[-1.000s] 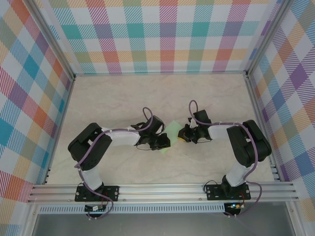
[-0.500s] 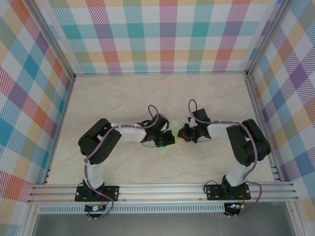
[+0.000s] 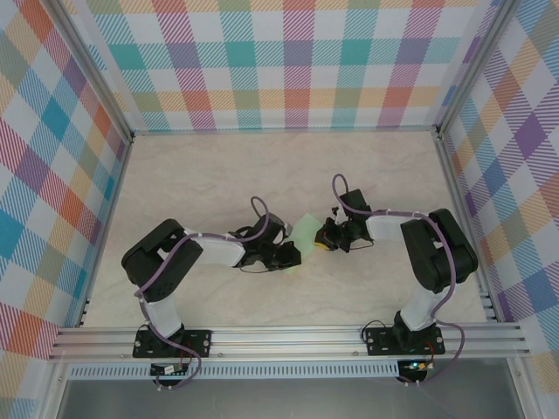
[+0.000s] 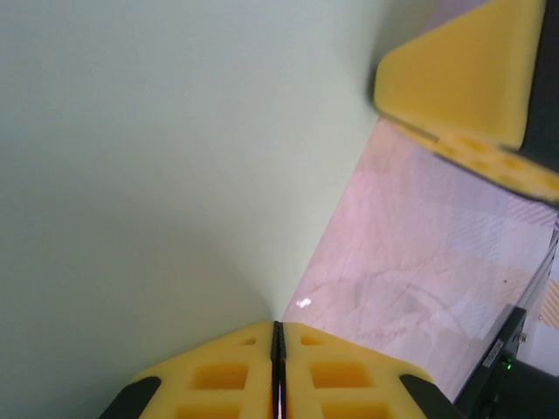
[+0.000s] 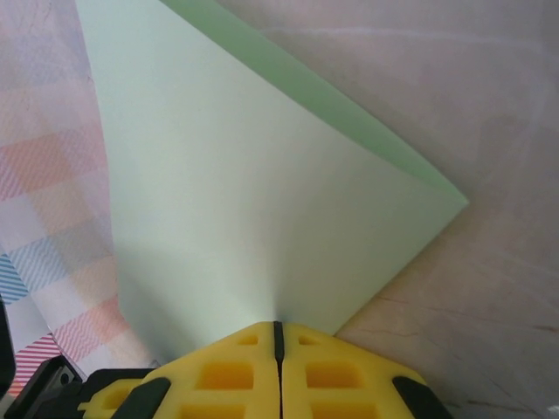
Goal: Fold a paper plane with a square sheet of paper (pick it up from the middle)
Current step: First fold in half a square sheet of paper at the center of the table, then rotate the square sheet of paper at the center of the table.
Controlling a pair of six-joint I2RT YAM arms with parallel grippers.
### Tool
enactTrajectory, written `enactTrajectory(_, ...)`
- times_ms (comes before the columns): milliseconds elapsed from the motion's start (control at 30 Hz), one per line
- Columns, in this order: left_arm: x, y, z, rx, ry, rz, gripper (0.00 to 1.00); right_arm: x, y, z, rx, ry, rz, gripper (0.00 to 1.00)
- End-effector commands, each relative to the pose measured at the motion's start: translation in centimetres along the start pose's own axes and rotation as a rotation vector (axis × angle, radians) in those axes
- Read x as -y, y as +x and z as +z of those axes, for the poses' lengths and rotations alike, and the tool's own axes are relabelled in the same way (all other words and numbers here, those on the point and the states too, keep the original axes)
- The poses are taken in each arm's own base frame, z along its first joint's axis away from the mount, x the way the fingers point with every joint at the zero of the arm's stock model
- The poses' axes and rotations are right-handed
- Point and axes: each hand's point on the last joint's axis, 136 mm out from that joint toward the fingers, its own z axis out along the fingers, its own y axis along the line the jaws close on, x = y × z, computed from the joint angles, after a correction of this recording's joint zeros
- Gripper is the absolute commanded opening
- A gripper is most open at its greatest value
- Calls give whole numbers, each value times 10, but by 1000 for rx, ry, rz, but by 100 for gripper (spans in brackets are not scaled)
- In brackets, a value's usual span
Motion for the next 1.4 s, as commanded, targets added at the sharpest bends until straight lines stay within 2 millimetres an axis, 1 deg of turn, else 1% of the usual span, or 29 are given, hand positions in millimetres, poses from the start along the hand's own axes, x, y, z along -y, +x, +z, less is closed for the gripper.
enactTrajectory(0,-48,52,-11,-159,-151,-80,11,54,1,9,20,217,51,6)
enactTrajectory(67,-53,58,-18,-173,-179,-71,11,57,1,10,18,233,57,6)
enactTrajectory(167,-58,67,-28,-199,-205,-60,11,57,-1,11,17,234,59,7)
enactTrajectory(267,-50,67,-35,-207,-194,-39,11,52,-3,10,18,228,50,7)
enactTrajectory(333,-40,56,-43,-172,-193,-21,11,42,-7,7,24,208,32,7)
enactTrajectory(400,-22,36,-52,-115,-154,-19,11,22,-12,-1,39,177,-8,7)
enactTrajectory(433,-16,26,-57,-85,-139,-25,12,12,-14,-6,50,167,-32,8)
enactTrajectory(500,-4,5,-71,-10,-120,-29,17,-14,-18,-18,83,153,-89,10)
enactTrajectory(567,1,-14,-85,62,-126,-27,22,-33,-20,-29,118,161,-127,13)
enactTrajectory(600,-5,-17,-91,79,-155,-45,26,-40,-21,-33,138,174,-141,16)
enactTrajectory(633,-7,-23,-97,103,-161,-55,30,-43,-22,-35,153,192,-145,22)
enactTrajectory(733,-21,-36,-111,161,-199,-114,42,-38,-31,-36,205,285,-122,39)
enactTrajectory(800,-31,-41,-118,184,-228,-144,50,-33,-35,-32,209,334,-95,44)
enactTrajectory(867,-37,-45,-123,202,-240,-160,54,-32,-40,-28,224,370,-84,48)
enactTrajectory(933,-42,-48,-128,220,-256,-174,61,-32,-41,-21,223,387,-78,49)
enactTrajectory(1033,-58,-48,-136,243,-335,-188,71,-34,-41,-10,202,390,-72,52)
enactTrajectory(1100,-69,-48,-139,244,-387,-196,75,-32,-40,-2,184,398,-63,53)
enactTrajectory(1267,-80,-47,-141,253,-416,-217,87,-31,-35,21,112,386,-82,53)
enactTrajectory(1367,-84,-46,-142,254,-420,-230,93,-41,-28,40,30,360,-170,51)
